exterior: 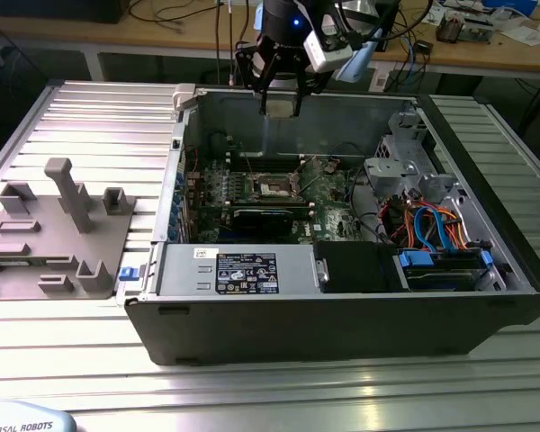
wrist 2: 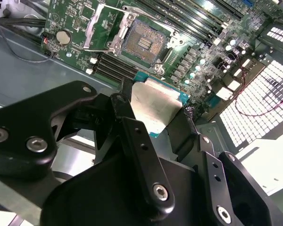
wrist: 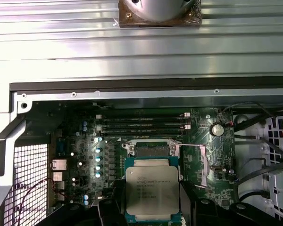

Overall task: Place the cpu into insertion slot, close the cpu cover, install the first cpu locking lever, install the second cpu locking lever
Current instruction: 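Place the cpu into insertion slot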

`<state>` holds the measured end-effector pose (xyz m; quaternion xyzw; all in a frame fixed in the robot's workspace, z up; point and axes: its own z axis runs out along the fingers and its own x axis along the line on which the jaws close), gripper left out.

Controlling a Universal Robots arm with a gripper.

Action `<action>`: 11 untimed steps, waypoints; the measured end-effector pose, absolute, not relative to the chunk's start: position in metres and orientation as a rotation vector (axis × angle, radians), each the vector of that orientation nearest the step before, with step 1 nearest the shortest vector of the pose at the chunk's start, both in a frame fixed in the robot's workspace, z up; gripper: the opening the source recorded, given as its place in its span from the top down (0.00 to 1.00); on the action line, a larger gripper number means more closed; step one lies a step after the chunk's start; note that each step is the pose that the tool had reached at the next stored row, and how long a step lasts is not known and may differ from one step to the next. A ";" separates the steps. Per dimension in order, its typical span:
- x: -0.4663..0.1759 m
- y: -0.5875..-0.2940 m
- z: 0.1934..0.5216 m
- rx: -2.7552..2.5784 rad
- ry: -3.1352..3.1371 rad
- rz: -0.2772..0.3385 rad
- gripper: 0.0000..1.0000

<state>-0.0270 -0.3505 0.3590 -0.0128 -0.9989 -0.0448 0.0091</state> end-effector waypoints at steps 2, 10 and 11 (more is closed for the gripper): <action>-0.027 -0.351 0.354 -0.040 -3.120 -0.140 0.46; -0.027 -0.351 0.353 -0.040 -3.120 -0.140 0.46; -0.027 -0.351 0.352 -0.040 -3.120 -0.140 0.46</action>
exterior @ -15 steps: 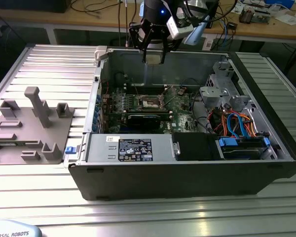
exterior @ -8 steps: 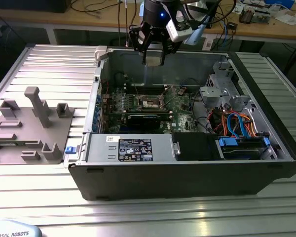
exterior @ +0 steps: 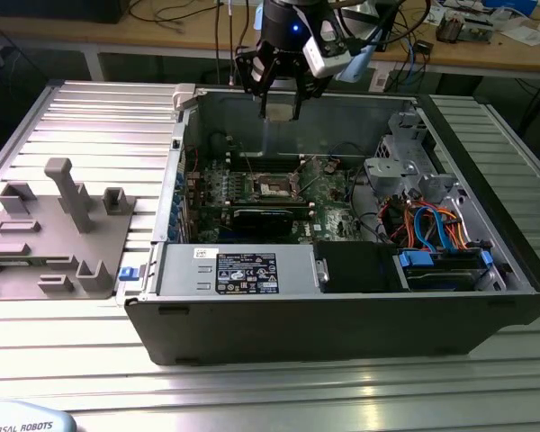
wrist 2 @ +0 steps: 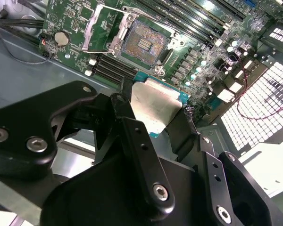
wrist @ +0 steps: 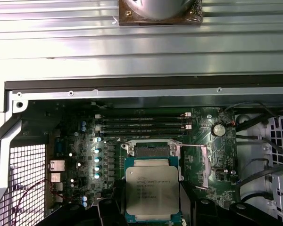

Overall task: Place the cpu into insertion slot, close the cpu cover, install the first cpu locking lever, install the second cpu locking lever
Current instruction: 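Place the cpu into insertion slot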

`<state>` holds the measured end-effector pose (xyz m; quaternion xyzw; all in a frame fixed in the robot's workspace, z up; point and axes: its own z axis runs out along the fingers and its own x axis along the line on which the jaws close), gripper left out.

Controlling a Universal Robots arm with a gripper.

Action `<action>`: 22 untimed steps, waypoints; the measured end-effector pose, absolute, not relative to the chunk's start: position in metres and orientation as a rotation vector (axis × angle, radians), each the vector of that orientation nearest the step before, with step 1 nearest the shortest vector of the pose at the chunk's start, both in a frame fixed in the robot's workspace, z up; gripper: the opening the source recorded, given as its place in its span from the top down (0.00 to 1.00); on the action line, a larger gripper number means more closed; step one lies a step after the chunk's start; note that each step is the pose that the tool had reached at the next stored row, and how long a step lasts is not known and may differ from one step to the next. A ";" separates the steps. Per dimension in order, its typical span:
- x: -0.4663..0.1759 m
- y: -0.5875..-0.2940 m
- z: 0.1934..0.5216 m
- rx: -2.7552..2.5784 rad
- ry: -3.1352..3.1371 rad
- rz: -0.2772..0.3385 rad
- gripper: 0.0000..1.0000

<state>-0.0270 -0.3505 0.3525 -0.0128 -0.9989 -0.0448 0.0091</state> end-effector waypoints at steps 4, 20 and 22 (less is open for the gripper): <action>-0.027 -0.351 0.352 -0.040 -3.120 -0.140 0.46; -0.027 -0.351 0.346 -0.040 -3.120 -0.140 0.46; -0.027 -0.351 0.345 -0.040 -3.120 -0.140 0.46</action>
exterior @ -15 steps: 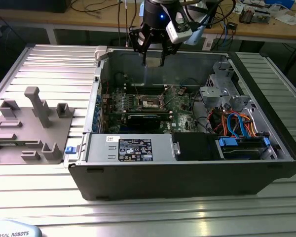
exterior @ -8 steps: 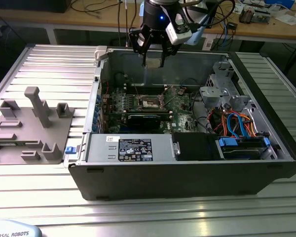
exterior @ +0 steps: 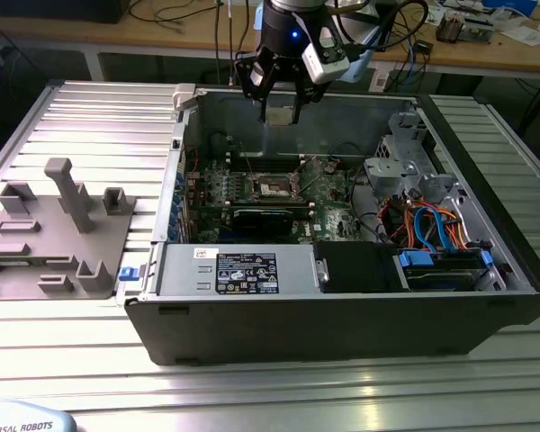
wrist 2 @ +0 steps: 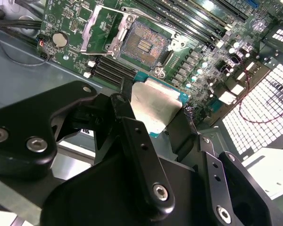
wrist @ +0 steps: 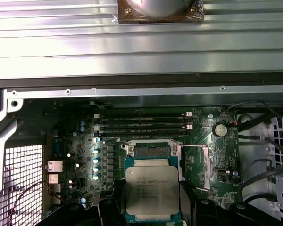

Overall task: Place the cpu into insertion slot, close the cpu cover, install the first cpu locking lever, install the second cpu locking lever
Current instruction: 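Place the cpu into insertion slot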

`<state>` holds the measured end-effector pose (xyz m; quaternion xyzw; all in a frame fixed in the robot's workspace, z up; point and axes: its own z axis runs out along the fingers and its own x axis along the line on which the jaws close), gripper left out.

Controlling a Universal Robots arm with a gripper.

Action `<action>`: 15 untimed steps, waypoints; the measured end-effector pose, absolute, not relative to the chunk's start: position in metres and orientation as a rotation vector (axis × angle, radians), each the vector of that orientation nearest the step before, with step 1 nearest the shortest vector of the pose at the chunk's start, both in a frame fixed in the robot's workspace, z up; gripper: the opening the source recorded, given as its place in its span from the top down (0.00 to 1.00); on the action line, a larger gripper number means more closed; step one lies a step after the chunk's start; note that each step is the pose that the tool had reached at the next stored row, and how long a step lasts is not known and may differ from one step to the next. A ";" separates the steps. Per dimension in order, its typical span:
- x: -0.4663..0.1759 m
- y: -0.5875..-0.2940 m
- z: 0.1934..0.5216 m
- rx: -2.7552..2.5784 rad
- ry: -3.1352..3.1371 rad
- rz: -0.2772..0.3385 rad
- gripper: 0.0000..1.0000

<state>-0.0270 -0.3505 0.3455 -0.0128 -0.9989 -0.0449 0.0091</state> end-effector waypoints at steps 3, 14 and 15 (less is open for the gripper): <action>-0.027 -0.351 0.345 -0.040 -3.120 -0.140 0.46; -0.027 -0.351 0.341 -0.040 -3.120 -0.140 0.46; -0.027 -0.351 0.341 -0.040 -3.120 -0.140 0.46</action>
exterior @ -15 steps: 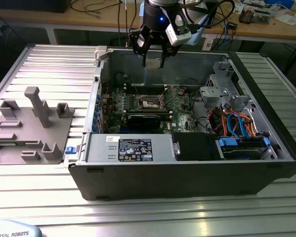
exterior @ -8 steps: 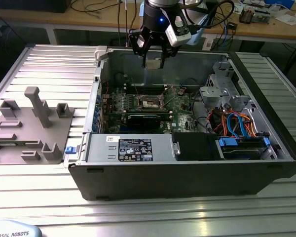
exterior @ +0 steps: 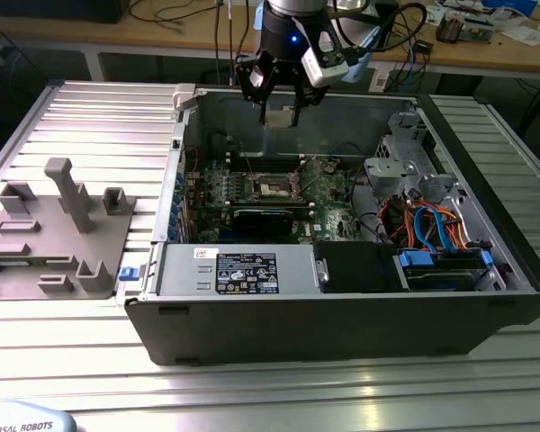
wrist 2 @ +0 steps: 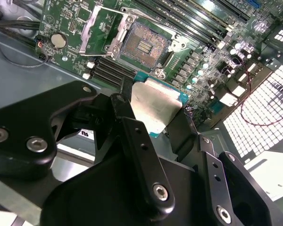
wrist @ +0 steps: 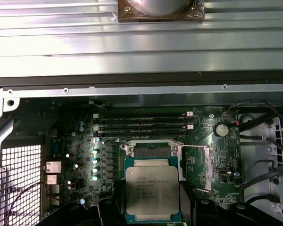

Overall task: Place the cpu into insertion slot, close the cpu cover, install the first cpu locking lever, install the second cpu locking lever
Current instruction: 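Place the cpu into insertion slot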

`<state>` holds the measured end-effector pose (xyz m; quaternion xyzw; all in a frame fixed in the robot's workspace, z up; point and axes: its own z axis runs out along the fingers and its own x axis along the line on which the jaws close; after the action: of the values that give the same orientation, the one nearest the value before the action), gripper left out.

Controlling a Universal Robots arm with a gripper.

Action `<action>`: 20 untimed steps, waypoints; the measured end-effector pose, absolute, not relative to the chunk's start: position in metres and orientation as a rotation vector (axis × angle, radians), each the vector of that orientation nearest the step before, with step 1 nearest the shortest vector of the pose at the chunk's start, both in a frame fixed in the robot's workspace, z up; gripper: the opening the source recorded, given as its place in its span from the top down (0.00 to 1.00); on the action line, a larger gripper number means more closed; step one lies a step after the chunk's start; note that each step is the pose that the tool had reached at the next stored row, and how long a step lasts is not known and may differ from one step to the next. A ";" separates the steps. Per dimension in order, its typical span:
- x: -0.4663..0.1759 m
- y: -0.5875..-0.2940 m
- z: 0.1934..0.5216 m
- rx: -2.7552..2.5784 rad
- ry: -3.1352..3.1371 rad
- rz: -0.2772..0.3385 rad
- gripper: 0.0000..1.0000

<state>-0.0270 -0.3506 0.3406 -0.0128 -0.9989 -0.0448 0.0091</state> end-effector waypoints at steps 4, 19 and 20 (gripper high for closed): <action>-0.027 -0.351 0.339 -0.040 -3.120 -0.140 0.46; -0.027 -0.351 0.335 -0.040 -3.120 -0.140 0.46; -0.027 -0.351 0.335 -0.040 -3.120 -0.140 0.46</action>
<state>-0.0270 -0.3506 0.3348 -0.0128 -0.9989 -0.0448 0.0091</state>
